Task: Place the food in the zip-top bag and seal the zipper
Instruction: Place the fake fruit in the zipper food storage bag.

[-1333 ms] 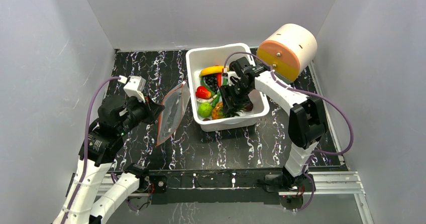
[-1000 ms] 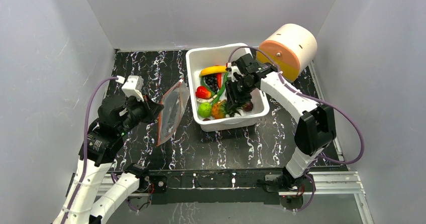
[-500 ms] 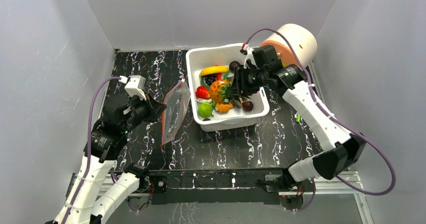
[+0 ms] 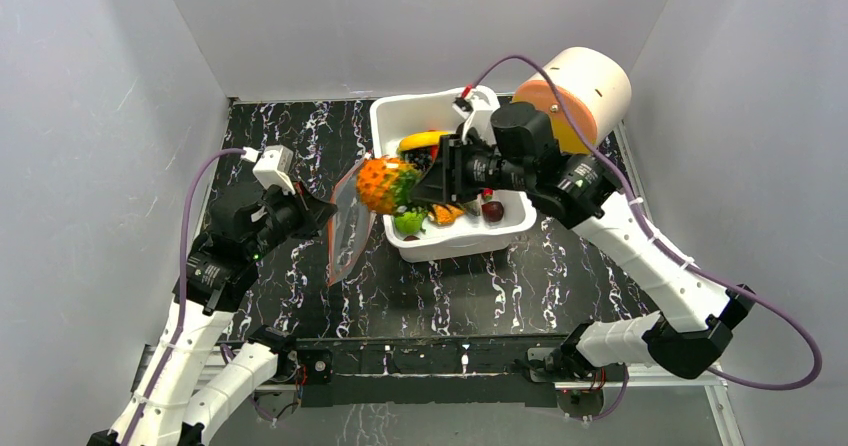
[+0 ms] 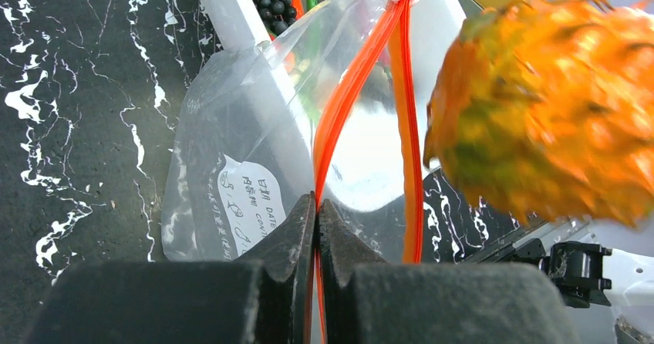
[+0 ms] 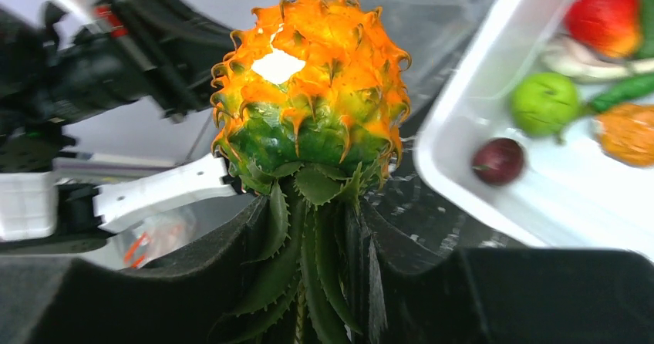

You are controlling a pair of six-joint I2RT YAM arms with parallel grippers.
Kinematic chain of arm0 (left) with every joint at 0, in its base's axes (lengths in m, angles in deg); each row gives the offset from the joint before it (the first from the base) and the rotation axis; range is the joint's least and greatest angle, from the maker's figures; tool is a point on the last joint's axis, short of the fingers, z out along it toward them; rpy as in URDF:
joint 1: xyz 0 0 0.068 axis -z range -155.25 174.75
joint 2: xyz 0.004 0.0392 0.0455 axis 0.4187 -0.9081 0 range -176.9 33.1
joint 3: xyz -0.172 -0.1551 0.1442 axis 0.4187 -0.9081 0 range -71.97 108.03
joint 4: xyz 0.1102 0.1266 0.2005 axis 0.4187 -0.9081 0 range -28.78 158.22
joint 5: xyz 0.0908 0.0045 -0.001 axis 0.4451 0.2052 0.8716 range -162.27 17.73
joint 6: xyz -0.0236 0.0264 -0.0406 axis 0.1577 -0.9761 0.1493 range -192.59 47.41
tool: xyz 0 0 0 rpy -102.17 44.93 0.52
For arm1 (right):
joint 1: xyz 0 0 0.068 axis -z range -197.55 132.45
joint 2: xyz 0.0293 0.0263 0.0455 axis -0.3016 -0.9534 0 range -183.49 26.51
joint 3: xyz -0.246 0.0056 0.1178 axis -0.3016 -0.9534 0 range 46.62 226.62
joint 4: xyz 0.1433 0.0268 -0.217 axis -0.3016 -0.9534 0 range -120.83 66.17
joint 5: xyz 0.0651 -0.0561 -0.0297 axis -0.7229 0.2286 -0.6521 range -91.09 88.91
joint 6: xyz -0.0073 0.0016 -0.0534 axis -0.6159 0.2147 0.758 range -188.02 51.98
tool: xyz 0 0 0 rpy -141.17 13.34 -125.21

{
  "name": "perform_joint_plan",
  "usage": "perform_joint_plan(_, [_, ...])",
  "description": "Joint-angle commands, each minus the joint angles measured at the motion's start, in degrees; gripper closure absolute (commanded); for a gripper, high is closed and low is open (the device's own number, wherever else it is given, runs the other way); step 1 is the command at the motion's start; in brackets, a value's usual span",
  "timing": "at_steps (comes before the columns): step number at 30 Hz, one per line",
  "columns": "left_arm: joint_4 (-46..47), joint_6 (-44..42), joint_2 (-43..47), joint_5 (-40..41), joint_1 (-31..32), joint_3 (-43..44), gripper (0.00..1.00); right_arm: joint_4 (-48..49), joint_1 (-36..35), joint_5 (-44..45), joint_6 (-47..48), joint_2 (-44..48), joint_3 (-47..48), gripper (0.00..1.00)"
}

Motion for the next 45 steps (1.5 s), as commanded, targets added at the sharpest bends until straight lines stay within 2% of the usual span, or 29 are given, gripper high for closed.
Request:
perform_joint_plan(1, [1.4, 1.1, -0.1, -0.8, 0.0, 0.2, 1.00, 12.3, -7.1, 0.4, -5.5, 1.5, 0.7, 0.82])
perform_joint_plan(5, [1.3, 1.3, -0.1, -0.9, -0.1, 0.4, 1.00, 14.8, -12.3, 4.4, -6.8, 0.5, -0.2, 0.83])
perform_joint_plan(12, [0.7, 2.1, 0.2, -1.9, -0.1, 1.1, 1.00, 11.4, -13.7, 13.8, -6.1, -0.1, -2.4, 0.83])
perform_joint_plan(23, [0.2, 2.0, 0.7, -2.2, -0.1, 2.3, 1.00, 4.7, -14.0, 16.9, -3.5, -3.1, -2.2, 0.84])
perform_joint_plan(29, [0.7, 1.6, -0.1, -2.9, -0.1, 2.9, 1.00, 4.7, -14.9, 17.2, -3.5, -4.7, -1.5, 0.85])
perform_joint_plan(41, [2.5, 3.7, -0.8, -7.3, 0.0, 1.9, 1.00, 9.0, -17.8, 20.7, -7.3, -9.7, -1.1, 0.83])
perform_joint_plan(45, [1.8, 4.1, -1.1, -8.9, 0.0, 2.8, 1.00, 16.1, -19.0, 20.8, -9.0, -9.3, -4.3, 0.83])
